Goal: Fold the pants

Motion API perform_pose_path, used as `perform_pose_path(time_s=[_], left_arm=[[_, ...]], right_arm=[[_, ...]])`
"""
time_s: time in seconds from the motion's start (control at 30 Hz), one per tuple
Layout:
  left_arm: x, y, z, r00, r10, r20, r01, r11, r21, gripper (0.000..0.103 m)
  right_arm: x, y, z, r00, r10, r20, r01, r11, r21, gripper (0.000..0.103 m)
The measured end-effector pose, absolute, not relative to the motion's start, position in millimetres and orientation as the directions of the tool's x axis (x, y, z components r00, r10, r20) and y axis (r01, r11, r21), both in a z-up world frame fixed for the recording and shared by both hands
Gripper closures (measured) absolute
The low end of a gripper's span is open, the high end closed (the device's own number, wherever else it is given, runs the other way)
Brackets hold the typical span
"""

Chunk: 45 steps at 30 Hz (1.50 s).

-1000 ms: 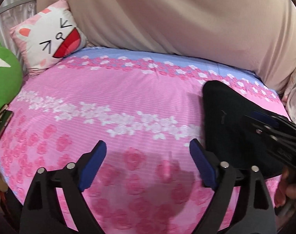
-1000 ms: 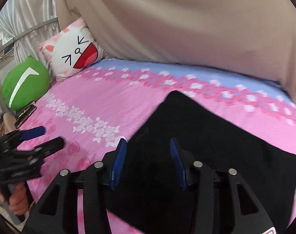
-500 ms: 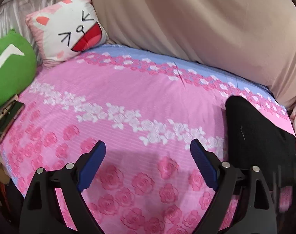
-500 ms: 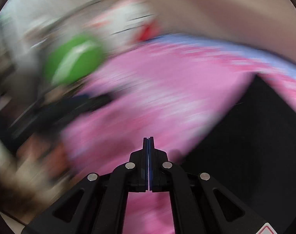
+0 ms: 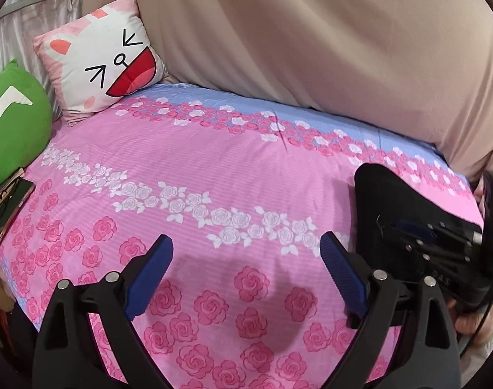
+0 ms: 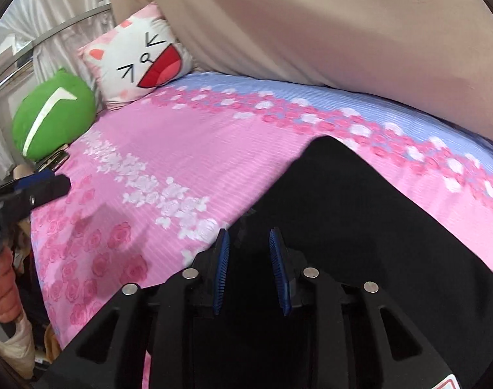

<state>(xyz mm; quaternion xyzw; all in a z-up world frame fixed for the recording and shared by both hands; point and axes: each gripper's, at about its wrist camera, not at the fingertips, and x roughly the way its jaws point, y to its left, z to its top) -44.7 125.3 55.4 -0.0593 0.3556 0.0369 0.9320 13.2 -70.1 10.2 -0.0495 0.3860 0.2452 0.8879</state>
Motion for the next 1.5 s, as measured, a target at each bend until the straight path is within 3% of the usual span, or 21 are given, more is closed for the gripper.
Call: perform_pose_path(time_s=[0.07, 0.1, 0.13, 0.2, 0.27, 0.4, 0.47, 0.5, 0.67, 0.83, 0.93, 0.97, 1.0, 1.03, 1.1, 1.13, 1.17, 1.2, 1.33, 1.43, 1.5], left_arm=[[-44.0, 127.3, 54.1, 0.740, 0.030, -0.671, -0.114, 0.990, -0.082, 0.013], [-43.6, 128.7, 53.9, 0.739, 0.031, -0.672, -0.118, 0.989, -0.084, 0.013], [-42.9, 131.4, 54.4, 0.740, 0.035, -0.672, -0.126, 0.988, -0.088, 0.013], [-42.8, 137.6, 56.6, 0.742, 0.045, -0.669, -0.143, 0.985, -0.092, 0.013], [-43.4, 144.8, 61.3, 0.748, 0.066, -0.660, -0.165, 0.982, -0.089, 0.013], [-42.0, 159.6, 74.2, 0.767, 0.114, -0.631, -0.206, 0.976, -0.073, 0.010], [-36.8, 157.6, 74.4, 0.768, 0.104, -0.632, -0.198, 0.977, -0.080, 0.008], [-33.0, 152.6, 72.2, 0.762, 0.089, -0.641, -0.181, 0.980, -0.079, 0.008], [-8.9, 88.3, 38.0, 0.679, -0.100, -0.727, 0.022, 0.993, -0.116, 0.008], [17.9, 27.1, -11.1, 0.497, -0.318, -0.807, 0.162, 0.948, -0.274, 0.007], [29.9, 22.8, -21.4, 0.479, -0.374, -0.794, 0.120, 0.924, -0.362, 0.005], [32.2, 22.9, -21.7, 0.477, -0.384, -0.791, 0.116, 0.919, -0.376, 0.007], [33.7, 22.7, -21.4, 0.479, -0.396, -0.783, 0.117, 0.913, -0.390, 0.019], [35.0, 23.8, -22.0, 0.469, -0.449, -0.760, 0.129, 0.887, -0.444, 0.046], [36.4, 25.7, -25.5, 0.435, -0.537, -0.723, 0.118, 0.830, -0.546, 0.056], [35.4, 26.0, -25.6, 0.439, -0.538, -0.720, 0.119, 0.829, -0.546, 0.059], [33.3, 27.3, -24.6, 0.442, -0.539, -0.717, 0.124, 0.828, -0.546, 0.068], [29.9, 31.0, -21.5, 0.461, -0.525, -0.715, 0.116, 0.835, -0.538, 0.081], [16.8, 40.8, 1.9, 0.478, -0.537, -0.695, 0.154, 0.830, -0.535, 0.086], [-14.6, 52.4, 30.2, 0.534, -0.479, -0.697, 0.197, 0.872, -0.448, 0.086], [-31.8, 67.9, 41.9, 0.558, -0.435, -0.707, 0.184, 0.895, -0.406, 0.084]], right_arm=[[19.3, -61.9, 7.8, 0.587, 0.386, -0.712, -0.476, 0.876, 0.082, 0.074], [23.5, -60.9, 5.4, 0.584, 0.385, -0.715, -0.473, 0.877, 0.085, 0.080], [30.1, -61.6, 2.0, 0.573, 0.384, -0.724, -0.468, 0.879, 0.095, 0.103], [37.8, -61.0, -6.4, 0.534, 0.394, -0.748, -0.458, 0.879, 0.137, 0.103], [12.1, -47.9, -1.1, 0.422, 0.541, -0.727, -0.567, 0.784, 0.254, 0.103], [-110.2, -10.9, 17.2, 0.035, 0.792, -0.610, -0.832, 0.361, 0.421, 0.101], [-143.6, -15.4, 15.3, -0.009, 0.809, -0.587, -0.843, 0.310, 0.439, 0.053], [-155.1, -22.6, 11.4, 0.028, 0.792, -0.610, -0.845, 0.345, 0.409, 0.023], [-162.6, -104.4, 17.9, 0.360, 0.671, -0.648, -0.700, 0.654, 0.287, 0.023], [-170.3, -231.7, 52.9, 0.769, 0.314, -0.557, -0.251, 0.949, 0.190, 0.017], [-149.2, -292.2, 44.6, 0.795, 0.151, -0.587, -0.023, 0.975, 0.220, 0.017], [-141.2, -305.7, 38.0, 0.786, 0.144, -0.601, 0.017, 0.967, 0.253, 0.017], [-130.8, -322.3, 27.2, 0.769, 0.176, -0.614, 0.040, 0.946, 0.322, 0.017], [-115.1, -338.2, 9.0, 0.735, 0.240, -0.635, 0.059, 0.909, 0.413, 0.017], [-94.6, -351.2, -19.5, 0.687, 0.309, -0.658, 0.095, 0.860, 0.502, 0.018], [-85.1, -349.0, -33.7, 0.664, 0.345, -0.663, 0.092, 0.843, 0.530, 0.039], [-81.4, -344.9, -40.0, 0.662, 0.378, -0.648, 0.070, 0.829, 0.555, 0.052], [-80.2, -336.9, -44.1, 0.661, 0.410, -0.629, 0.049, 0.812, 0.581, 0.058], [-86.2, -315.0, -13.6, 0.696, 0.426, -0.578, -0.012, 0.811, 0.585, 0.067], [-98.7, -287.7, 26.4, 0.701, 0.491, -0.517, -0.145, 0.808, 0.571, 0.067], [-108.5, -271.9, 29.4, 0.687, 0.487, -0.539, -0.164, 0.827, 0.537, 0.065]])
